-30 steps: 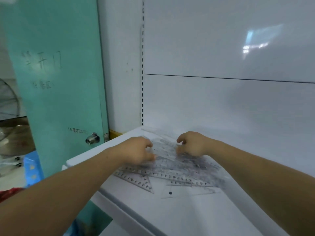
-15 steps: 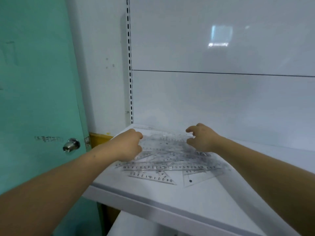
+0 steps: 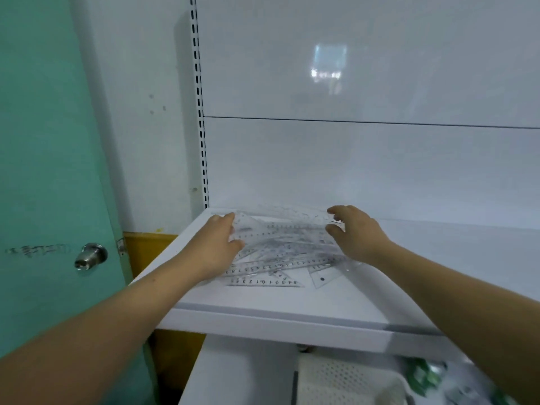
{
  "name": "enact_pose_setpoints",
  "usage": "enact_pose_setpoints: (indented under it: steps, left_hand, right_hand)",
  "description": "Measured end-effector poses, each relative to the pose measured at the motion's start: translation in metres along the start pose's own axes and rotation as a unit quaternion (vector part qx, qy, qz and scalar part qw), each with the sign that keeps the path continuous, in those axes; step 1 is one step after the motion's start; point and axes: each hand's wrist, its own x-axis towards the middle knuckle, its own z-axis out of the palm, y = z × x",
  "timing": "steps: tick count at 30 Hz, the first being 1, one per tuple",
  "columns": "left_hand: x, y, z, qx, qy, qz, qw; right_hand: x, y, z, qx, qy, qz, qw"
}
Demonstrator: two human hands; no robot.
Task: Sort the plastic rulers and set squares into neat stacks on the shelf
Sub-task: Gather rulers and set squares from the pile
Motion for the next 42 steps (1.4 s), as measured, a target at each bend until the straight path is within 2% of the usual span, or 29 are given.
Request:
enact_pose_setpoints:
  steps: [4,9,16,26,33,42]
  left_hand:
    - [-0.002,0.03,0.018,-0.043,-0.005,0.043,0.998]
    - [-0.008,0.101,0.055,-0.078,-0.036,0.1,0.991]
    - [-0.04,0.255,0.142,-0.114,-0.097,0.21,0.966]
    - [-0.089,0.463,0.257,-0.121,-0.142,0.252,0.95]
    - [-0.083,0.533,0.303,-0.083,-0.154,0.249,0.953]
    - [-0.037,0.568,0.341,-0.091,-0.123,0.213,0.965]
  right_hand:
    - [-0.022,0.027,-0.024,0.022,0.039,0.033,0.998]
    - [-0.07,0.083,-0.07,0.031,0.077,0.098,0.992]
    - [-0.178,0.199,-0.153,-0.003,0.105,0.192,0.976]
    - [-0.316,0.363,-0.274,-0.033,0.136,0.301,0.943]
    - [-0.325,0.444,-0.306,-0.022,0.118,0.321,0.939]
    - [-0.257,0.532,-0.304,-0.036,0.059,0.277,0.958]
